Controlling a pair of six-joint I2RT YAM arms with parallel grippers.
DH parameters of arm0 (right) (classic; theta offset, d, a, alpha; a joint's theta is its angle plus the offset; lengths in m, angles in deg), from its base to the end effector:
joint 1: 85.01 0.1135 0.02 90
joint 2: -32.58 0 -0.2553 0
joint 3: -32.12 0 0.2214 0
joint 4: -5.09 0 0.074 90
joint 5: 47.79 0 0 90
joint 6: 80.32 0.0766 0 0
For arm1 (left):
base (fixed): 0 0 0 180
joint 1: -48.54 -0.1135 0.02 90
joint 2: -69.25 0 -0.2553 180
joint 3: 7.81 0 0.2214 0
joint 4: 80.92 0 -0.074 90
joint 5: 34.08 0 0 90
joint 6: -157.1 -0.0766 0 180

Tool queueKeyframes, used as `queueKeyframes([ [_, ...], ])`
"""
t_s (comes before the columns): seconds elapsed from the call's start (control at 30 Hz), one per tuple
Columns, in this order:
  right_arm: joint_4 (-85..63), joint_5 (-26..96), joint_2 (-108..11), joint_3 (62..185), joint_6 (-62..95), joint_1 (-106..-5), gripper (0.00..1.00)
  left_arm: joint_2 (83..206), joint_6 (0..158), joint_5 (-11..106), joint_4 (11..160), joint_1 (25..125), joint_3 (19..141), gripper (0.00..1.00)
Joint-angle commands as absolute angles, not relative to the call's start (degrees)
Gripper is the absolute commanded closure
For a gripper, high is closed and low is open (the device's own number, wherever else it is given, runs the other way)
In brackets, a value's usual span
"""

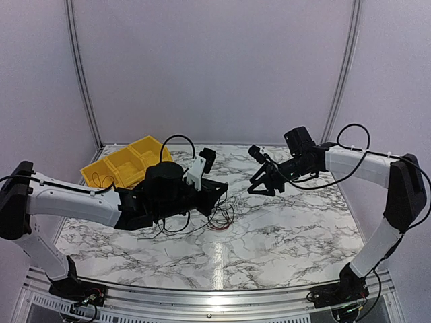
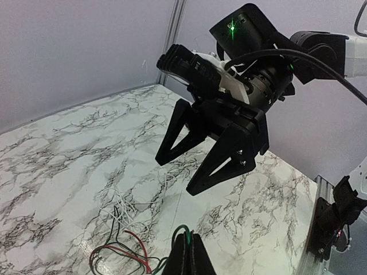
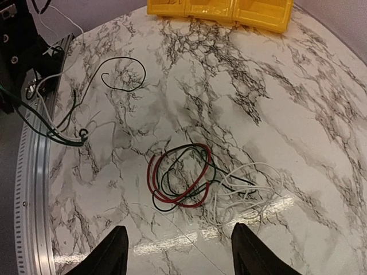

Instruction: Untangle the cables

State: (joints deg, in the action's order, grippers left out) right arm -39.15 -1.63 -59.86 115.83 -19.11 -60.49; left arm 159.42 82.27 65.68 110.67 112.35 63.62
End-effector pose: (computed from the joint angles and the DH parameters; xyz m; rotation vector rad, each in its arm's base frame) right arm 0.2760 0.1842 0.2318 -1.3238 1.9385 0.9065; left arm 0.1788 -0.3341 0.2791 0.6071 1.6668 -0.8761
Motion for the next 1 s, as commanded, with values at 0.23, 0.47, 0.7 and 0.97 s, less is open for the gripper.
queueKeyframes([
  [0.23,-34.1,-14.1,-63.5,119.2,-11.5,-55.4,0.34,160.1,85.5,64.1,124.3,112.5,66.6,1.00],
  [0.47,-27.4,-21.1,-64.3,120.4,-4.1,-54.1,0.29,159.1,85.1,64.7,125.5,112.5,67.1,1.00],
  [0.7,-25.9,-24.0,-66.5,120.2,-2.1,-50.7,0.24,158.9,85.2,64.6,126.2,112.5,66.9,1.00],
  [0.97,-23.4,-24.7,-68.4,121.0,1.3,-48.4,0.42,157.5,84.9,65.0,126.8,112.5,66.1,1.00],
])
